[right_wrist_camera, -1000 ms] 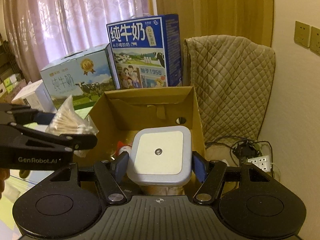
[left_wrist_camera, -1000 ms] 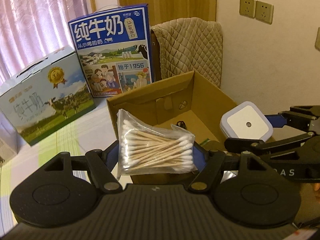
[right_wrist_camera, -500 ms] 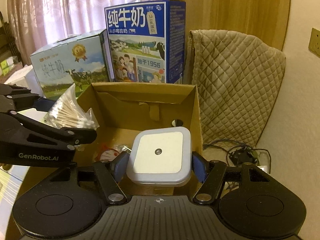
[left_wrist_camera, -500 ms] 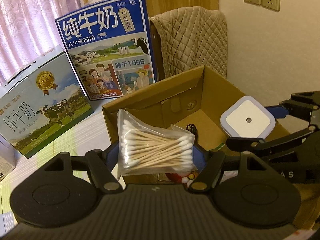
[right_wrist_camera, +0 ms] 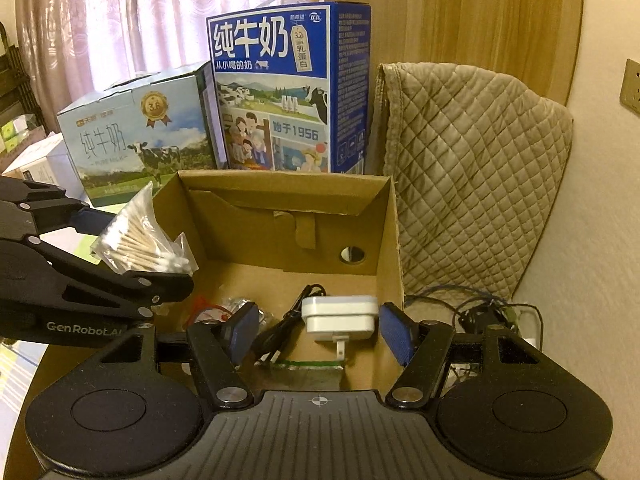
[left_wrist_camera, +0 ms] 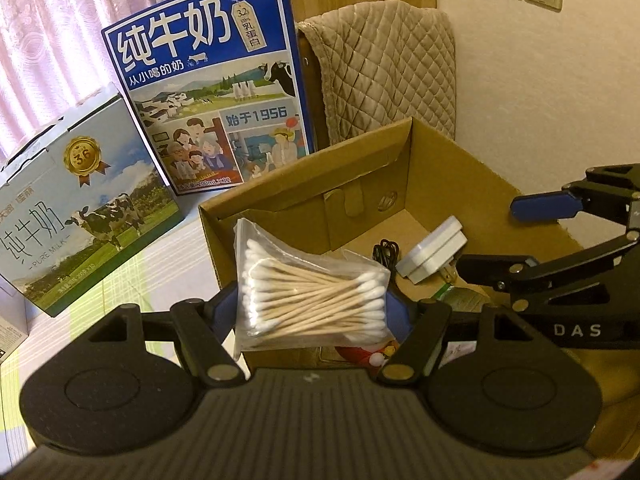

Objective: Organize objects
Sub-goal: 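Open the right tool to drop the night light into the box, then lower and release the cotton swab bag from the left tool into the box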

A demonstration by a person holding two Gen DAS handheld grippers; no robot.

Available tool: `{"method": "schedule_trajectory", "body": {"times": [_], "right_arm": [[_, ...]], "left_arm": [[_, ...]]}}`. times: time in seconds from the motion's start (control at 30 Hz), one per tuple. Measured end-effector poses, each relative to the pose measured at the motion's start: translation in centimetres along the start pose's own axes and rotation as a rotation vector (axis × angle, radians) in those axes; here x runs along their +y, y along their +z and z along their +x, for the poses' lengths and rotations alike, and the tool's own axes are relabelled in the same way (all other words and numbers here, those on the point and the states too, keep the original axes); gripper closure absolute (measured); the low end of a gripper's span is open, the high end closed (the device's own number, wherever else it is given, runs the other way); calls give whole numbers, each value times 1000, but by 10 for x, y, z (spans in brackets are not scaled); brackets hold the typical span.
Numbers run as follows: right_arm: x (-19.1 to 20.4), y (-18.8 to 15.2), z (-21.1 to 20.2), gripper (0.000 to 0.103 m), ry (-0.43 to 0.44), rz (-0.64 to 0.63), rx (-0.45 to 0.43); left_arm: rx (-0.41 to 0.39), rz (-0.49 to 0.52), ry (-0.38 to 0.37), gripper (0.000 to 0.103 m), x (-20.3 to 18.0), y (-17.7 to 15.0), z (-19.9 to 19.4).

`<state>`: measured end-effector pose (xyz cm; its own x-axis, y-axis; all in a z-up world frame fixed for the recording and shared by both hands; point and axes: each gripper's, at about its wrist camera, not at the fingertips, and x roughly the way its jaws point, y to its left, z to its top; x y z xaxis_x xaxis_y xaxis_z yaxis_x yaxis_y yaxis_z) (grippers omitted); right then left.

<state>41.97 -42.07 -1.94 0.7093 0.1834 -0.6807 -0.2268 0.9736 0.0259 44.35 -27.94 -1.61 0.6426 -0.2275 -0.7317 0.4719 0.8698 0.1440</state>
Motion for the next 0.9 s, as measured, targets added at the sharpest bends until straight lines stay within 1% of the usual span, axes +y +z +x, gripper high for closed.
{"method": "schedule_trajectory", "body": {"times": [0.23, 0.3, 0.37, 0.43, 0.63, 0.9], "right_arm": [[-1, -2, -1, 39, 1, 4, -2], [-1, -2, -1, 39, 0, 5, -3], [0, -2, -2, 39, 0, 7, -5], [-1, -1, -2, 39, -1, 8, -8], [-1, -1, -9, 39, 6, 26, -17], [-1, -4, -23, 39, 21, 55, -26]], "left_arm": [[0, 21, 11, 31, -1, 2, 5], [-9, 32, 20, 26, -1, 3, 7], [-17, 51, 24, 16, -1, 4, 8], [-21, 67, 44, 12, -2, 4, 10], [-10, 69, 34, 12, 2, -2, 8], [-15, 48, 7, 12, 5, -9, -9]]}}
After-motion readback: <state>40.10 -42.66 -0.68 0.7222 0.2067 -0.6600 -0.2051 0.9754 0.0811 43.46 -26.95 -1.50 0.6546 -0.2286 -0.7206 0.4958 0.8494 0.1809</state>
